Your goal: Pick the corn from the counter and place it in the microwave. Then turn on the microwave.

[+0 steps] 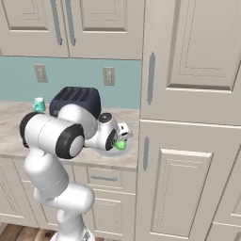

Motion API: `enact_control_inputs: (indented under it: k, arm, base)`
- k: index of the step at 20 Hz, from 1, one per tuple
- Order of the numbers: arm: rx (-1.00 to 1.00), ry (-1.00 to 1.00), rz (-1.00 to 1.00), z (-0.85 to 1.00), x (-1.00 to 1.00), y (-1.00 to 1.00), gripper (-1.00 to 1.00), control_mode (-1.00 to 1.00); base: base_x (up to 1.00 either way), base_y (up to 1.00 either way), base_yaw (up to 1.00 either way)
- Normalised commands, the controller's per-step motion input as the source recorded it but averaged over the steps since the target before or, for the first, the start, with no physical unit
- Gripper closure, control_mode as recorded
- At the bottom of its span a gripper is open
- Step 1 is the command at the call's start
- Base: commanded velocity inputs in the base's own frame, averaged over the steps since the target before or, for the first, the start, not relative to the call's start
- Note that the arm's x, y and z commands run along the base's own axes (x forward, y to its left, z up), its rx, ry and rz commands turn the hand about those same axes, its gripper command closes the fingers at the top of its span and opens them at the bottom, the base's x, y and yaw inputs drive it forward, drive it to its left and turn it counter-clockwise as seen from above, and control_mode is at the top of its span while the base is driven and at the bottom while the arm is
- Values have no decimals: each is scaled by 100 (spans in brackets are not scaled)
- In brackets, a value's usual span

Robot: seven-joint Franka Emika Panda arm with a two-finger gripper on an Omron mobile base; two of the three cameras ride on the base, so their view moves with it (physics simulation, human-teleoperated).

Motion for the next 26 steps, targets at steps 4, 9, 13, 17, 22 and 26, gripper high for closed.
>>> enact_control_inputs:
  k: [4, 9, 13, 17, 22, 26]
  arm:
    - [0, 0, 0, -10, 10, -2, -100, -100]
    - [0, 0, 0, -9, 12, -8, -100, -100]
    - [0, 0, 0, -6, 12, -6, -100, -100]
    - [0, 0, 0, -5, 9, -3, -100, -100]
    - [0, 0, 0, -7, 11, -1, 100, -100]
    - [1, 0, 0, -10, 16, 0, 100, -100]
  base:
    - [0, 0, 0]
    - [0, 0, 0]
    - [0, 0, 0]
    - [0, 0, 0]
    - [0, 0, 0]
    - [0, 0, 0]
